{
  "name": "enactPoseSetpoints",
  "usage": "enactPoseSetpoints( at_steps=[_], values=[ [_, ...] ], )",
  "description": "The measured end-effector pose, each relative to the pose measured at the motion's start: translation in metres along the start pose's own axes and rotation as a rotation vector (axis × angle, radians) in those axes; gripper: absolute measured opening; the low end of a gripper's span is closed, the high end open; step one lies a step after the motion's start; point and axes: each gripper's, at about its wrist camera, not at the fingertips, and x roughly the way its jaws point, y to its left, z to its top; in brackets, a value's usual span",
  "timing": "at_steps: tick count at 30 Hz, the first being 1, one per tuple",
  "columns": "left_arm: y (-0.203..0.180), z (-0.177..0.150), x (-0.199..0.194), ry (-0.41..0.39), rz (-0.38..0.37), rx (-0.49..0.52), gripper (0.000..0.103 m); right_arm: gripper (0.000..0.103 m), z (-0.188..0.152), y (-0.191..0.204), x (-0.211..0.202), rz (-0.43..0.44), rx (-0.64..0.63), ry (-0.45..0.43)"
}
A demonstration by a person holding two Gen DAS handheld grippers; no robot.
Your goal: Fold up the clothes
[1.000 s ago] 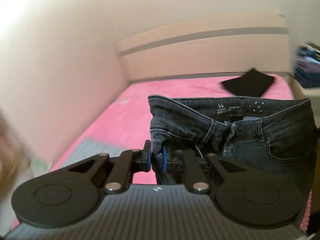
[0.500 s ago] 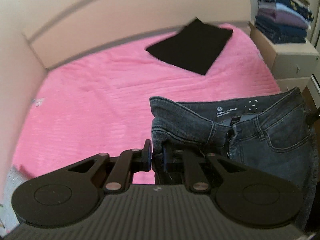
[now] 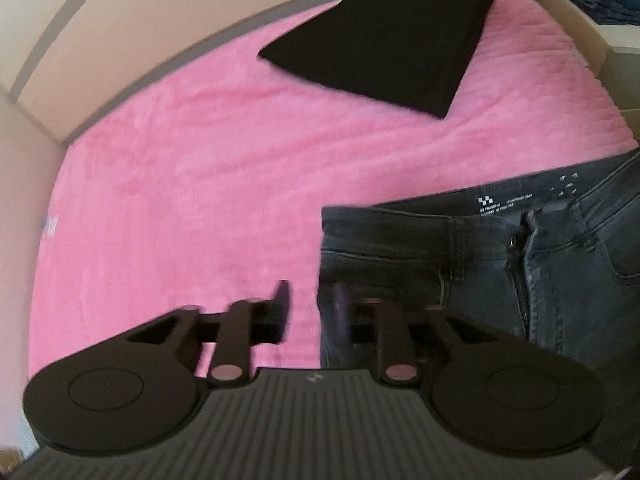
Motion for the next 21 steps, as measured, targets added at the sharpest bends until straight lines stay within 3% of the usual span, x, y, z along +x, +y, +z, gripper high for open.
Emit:
enactPoseSetpoints(
  at_steps=[3, 6, 10, 13, 18, 21],
  values=[
    [0.015, -0.037, -0.031, -0.01, 0.002, -0.105, 0.035, 0.067, 0.008, 0.029, -0.016, -0.016, -0.115, -0.056],
    [0.03, -0.093, -0.066, 0.022, 0.039, -0.251, 0.04, 0.068, 0.018, 0.07, -0.018, 0.022, -0.242, -0.086],
    [0.042, -0.202, -0.12, 0.138, 0.135, -0.492, 0.042, 0.068, 0.023, 0.135, -0.002, 0.102, -0.395, -0.051],
    [0.032, -0.29, -0.16, 0.257, 0.196, -0.618, 0.045, 0.068, 0.018, 0.191, 0.01, 0.153, -0.502, -0.019],
    [-0.015, -0.419, -0.205, 0.398, 0.163, -0.793, 0.051, 0.068, -0.023, 0.282, 0.039, 0.214, -0.642, 0.068],
    [-0.052, -0.475, -0.23, 0.391, 0.092, -0.855, 0.052, 0.07, -0.062, 0.334, 0.062, 0.248, -0.757, 0.145]
  ],
)
